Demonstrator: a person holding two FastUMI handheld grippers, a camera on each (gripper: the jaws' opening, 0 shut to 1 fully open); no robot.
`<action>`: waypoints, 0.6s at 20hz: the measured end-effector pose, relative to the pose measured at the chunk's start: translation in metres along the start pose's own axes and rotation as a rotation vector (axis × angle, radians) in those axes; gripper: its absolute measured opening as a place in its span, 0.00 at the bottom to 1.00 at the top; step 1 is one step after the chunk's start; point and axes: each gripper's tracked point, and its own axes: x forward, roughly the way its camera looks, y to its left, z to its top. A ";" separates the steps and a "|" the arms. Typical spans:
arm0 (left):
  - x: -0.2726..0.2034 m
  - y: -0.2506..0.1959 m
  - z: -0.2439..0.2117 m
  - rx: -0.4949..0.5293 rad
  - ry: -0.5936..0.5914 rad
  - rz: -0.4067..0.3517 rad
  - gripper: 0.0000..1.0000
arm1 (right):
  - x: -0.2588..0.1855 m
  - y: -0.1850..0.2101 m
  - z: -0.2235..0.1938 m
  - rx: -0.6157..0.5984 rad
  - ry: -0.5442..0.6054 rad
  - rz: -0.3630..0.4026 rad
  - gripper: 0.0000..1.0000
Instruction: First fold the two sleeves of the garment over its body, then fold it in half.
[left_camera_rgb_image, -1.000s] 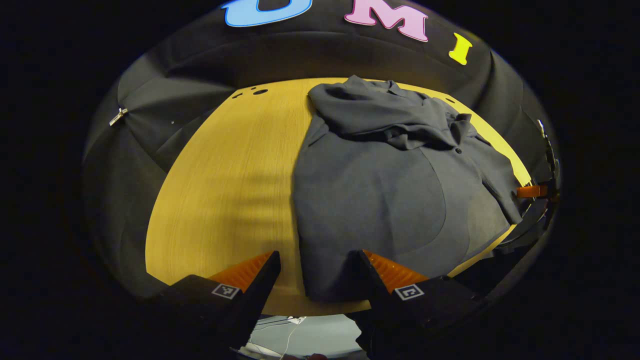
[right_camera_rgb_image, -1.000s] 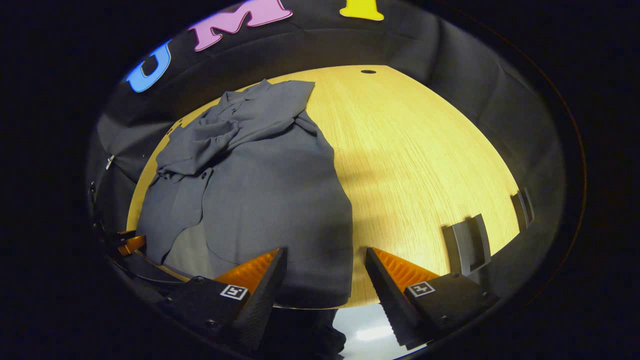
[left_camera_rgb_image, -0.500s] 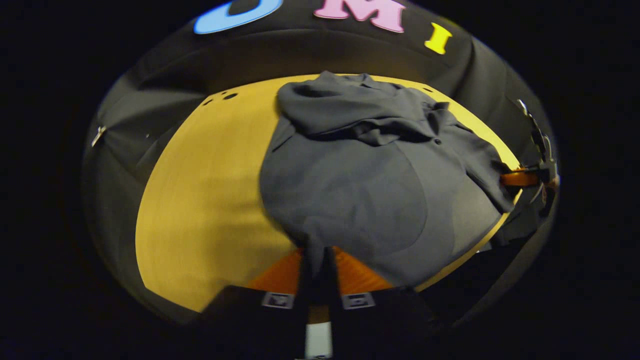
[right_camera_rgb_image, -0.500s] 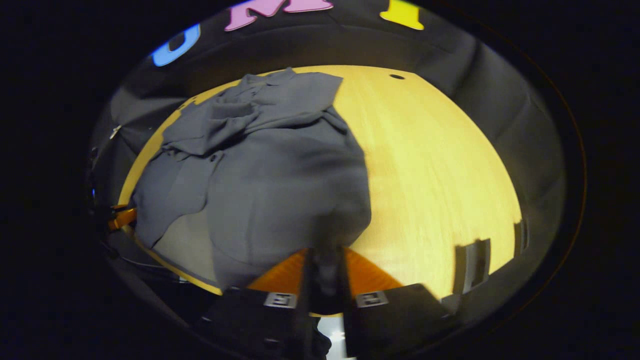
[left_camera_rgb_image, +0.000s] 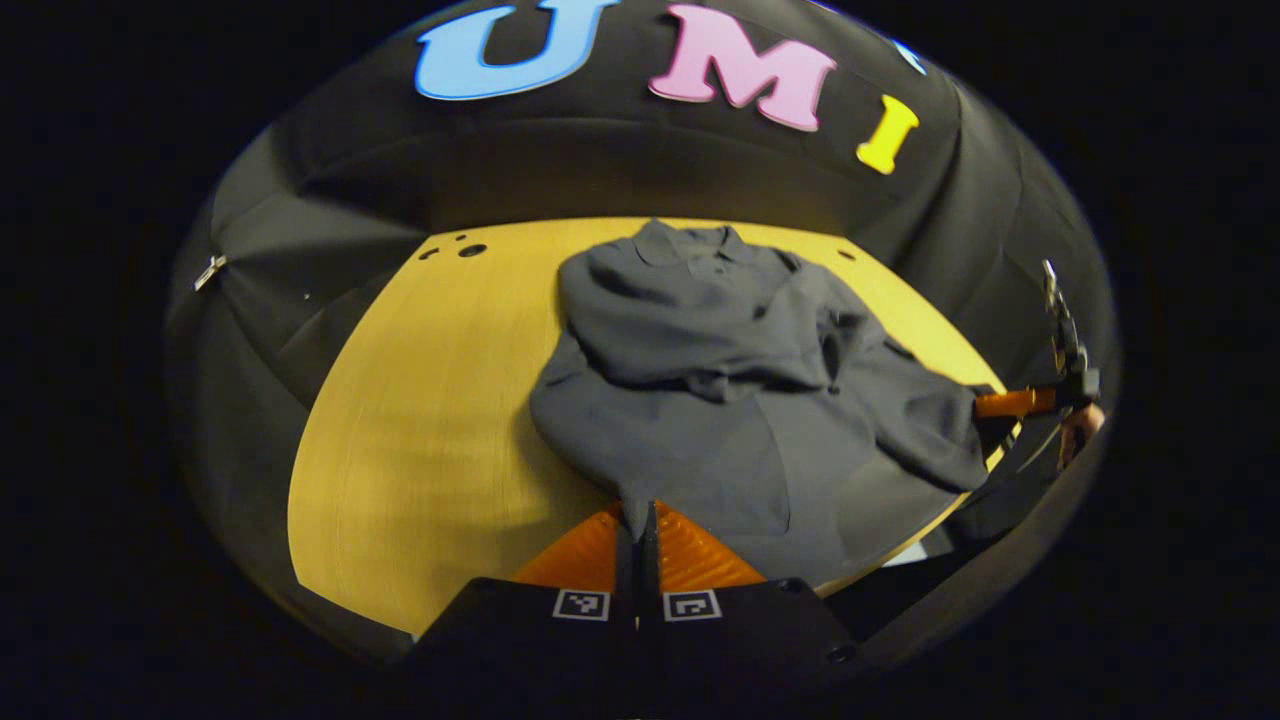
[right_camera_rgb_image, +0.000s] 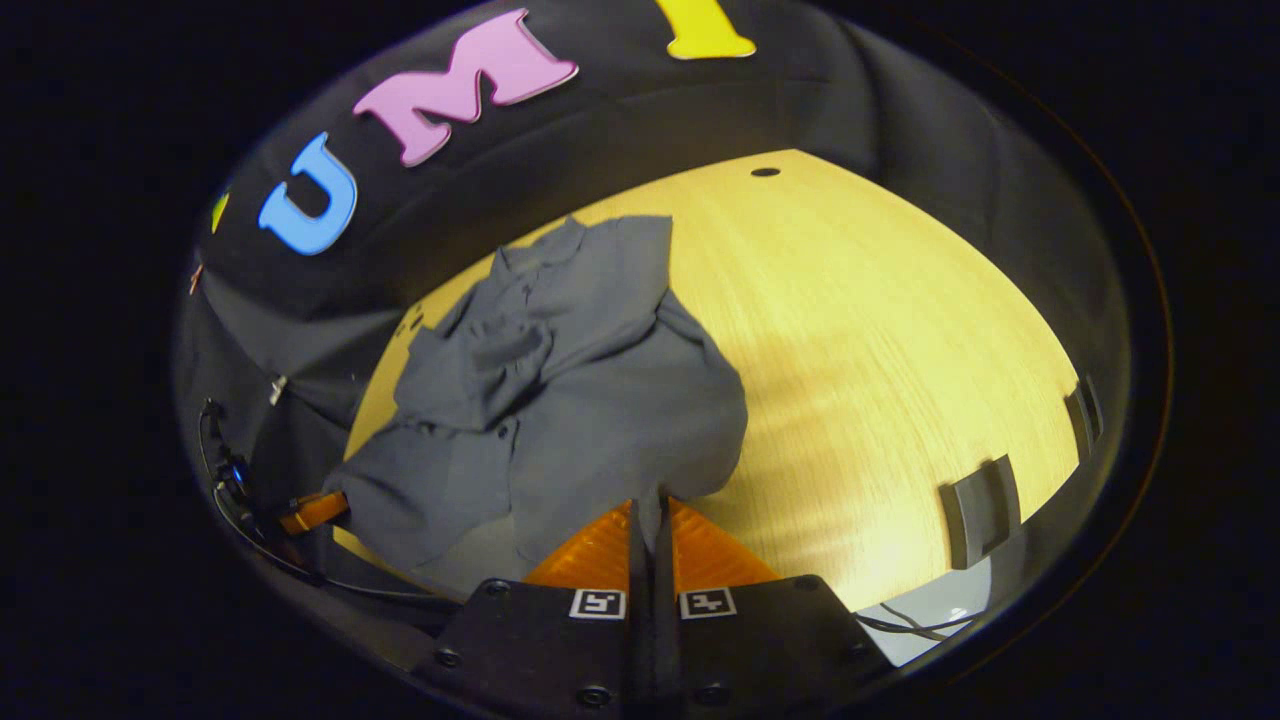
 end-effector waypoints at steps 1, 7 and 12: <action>-0.002 0.000 0.014 -0.014 -0.022 0.002 0.05 | -0.003 0.003 0.013 0.013 -0.028 0.006 0.05; -0.012 0.005 0.096 -0.059 -0.150 0.003 0.05 | -0.023 0.049 0.108 -0.001 -0.219 0.090 0.05; -0.016 0.021 0.150 -0.110 -0.243 0.025 0.05 | -0.023 0.076 0.179 -0.038 -0.340 0.137 0.05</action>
